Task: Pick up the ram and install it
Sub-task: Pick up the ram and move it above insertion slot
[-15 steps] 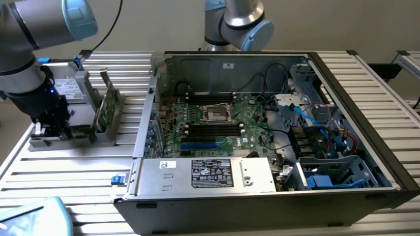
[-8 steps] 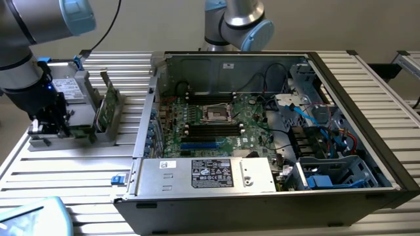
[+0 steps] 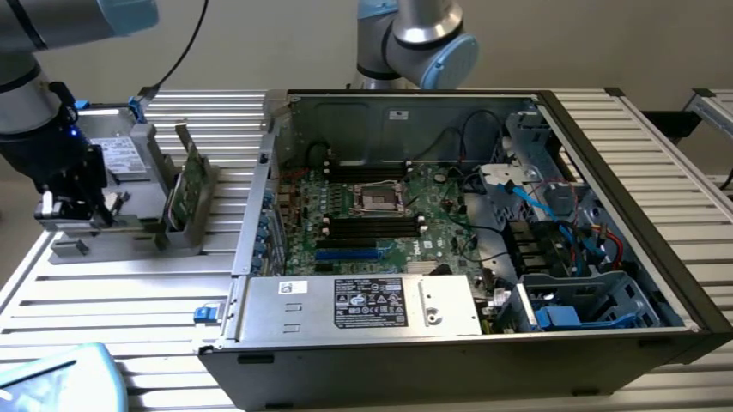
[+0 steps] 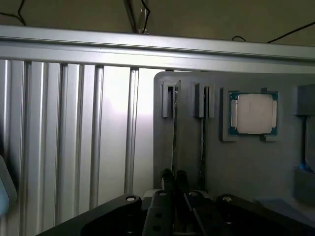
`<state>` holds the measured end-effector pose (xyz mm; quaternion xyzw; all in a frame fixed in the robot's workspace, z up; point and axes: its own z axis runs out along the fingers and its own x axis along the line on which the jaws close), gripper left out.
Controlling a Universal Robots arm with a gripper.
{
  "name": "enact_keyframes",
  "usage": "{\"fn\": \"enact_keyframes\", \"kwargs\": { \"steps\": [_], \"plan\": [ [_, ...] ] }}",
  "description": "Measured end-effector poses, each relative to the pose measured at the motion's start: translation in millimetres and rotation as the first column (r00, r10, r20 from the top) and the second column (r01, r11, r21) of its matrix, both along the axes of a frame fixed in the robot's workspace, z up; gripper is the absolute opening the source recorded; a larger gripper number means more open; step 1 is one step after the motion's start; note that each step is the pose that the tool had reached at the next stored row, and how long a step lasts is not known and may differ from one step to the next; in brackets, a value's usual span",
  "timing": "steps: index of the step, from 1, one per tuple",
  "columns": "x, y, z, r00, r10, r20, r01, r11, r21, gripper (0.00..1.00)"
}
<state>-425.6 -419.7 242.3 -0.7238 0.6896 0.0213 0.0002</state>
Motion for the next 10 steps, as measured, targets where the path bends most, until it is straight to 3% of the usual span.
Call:
{"fn": "enact_keyframes", "kwargs": {
  "steps": [5, 10],
  "plan": [
    [3.3, -1.4, 22.7, 1.0, 0.0, -0.0006, 0.0, 1.0, 0.0, 0.14],
    [20.1, -7.1, 45.4, 1.0, 0.0, -0.0034, 0.0, 1.0, 0.0005, 0.14]
  ]
}}
